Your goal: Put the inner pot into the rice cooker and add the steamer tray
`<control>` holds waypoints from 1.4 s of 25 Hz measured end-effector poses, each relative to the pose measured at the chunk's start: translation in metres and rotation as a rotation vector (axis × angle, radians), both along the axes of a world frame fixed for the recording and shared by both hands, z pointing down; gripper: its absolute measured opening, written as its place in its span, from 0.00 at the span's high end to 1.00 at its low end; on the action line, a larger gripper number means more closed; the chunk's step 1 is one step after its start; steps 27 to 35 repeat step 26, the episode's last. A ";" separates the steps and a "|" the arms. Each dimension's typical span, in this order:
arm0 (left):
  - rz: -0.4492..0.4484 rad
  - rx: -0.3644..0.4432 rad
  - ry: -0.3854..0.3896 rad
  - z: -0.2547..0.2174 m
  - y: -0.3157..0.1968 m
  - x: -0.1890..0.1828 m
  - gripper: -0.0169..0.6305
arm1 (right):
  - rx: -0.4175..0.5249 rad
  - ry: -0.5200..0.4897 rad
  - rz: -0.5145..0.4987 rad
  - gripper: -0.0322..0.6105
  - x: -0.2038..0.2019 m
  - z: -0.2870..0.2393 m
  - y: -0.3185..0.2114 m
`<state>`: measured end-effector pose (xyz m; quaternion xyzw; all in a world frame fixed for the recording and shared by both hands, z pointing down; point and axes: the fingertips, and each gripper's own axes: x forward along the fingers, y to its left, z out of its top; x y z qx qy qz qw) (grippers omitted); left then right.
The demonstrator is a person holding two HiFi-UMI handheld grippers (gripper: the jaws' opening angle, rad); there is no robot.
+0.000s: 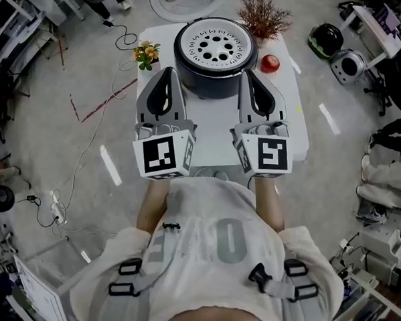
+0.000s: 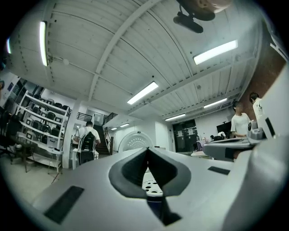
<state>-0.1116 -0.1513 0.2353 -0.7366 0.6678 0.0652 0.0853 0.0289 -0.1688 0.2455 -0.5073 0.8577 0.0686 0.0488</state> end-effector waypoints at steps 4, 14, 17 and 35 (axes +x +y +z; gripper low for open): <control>0.007 -0.027 -0.006 0.011 0.002 0.003 0.94 | -0.053 0.038 -0.026 0.94 -0.005 0.020 0.007; 0.027 -0.055 0.005 0.016 -0.002 0.007 0.94 | -0.054 0.054 -0.013 0.94 -0.002 0.016 0.003; 0.025 -0.065 0.010 0.020 -0.003 0.005 0.94 | -0.050 0.067 -0.013 0.94 -0.003 0.016 0.001; 0.046 -0.062 -0.001 0.022 -0.004 0.005 0.94 | -0.050 0.063 -0.002 0.94 0.000 0.022 -0.004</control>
